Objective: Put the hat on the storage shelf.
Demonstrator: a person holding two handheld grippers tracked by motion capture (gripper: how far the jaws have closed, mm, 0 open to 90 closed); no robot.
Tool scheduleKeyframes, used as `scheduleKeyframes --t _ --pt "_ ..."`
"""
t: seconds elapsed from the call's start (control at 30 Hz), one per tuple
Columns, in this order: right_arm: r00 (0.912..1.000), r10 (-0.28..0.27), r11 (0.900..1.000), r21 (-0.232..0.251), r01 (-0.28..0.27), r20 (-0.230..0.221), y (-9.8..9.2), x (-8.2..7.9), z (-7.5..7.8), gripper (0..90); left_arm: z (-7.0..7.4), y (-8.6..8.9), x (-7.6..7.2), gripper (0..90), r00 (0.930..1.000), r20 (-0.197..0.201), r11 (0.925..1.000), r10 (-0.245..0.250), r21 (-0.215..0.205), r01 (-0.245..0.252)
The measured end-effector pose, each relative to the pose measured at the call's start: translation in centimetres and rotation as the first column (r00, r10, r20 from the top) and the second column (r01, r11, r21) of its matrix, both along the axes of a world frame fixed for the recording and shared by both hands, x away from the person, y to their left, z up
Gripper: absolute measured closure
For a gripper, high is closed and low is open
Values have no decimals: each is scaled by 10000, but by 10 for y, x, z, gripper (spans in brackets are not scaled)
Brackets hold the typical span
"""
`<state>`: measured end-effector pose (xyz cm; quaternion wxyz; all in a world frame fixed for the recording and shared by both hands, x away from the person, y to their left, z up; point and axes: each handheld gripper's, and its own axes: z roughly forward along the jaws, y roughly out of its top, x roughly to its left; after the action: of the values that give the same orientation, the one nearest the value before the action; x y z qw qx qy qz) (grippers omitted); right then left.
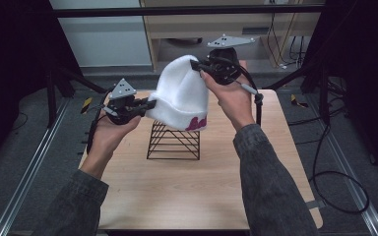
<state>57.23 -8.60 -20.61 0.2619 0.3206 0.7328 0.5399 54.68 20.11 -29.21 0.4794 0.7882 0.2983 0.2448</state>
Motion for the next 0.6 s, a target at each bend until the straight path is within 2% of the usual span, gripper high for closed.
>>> scheduleKeyframes --t 0.1,0.2,0.5,0.6 --pt "10000 9 10000 -36 -9 -99 3 4 -3 836 -4 3 3 813 9999 -98 9999 22 140 -20" --pt "9999 32 10000 -50 -33 -152 6 7 -6 835 -8 6 5 815 9998 -190 9999 89 82 -87" --pt "9995 119 9999 -81 -122 -305 9 7 -14 835 -20 10 8 818 9991 -389 9994 156 299 -145" --pt "9993 135 9998 -157 -140 -356 9 9 -17 834 -24 11 9 818 9986 -490 9996 198 226 -187"
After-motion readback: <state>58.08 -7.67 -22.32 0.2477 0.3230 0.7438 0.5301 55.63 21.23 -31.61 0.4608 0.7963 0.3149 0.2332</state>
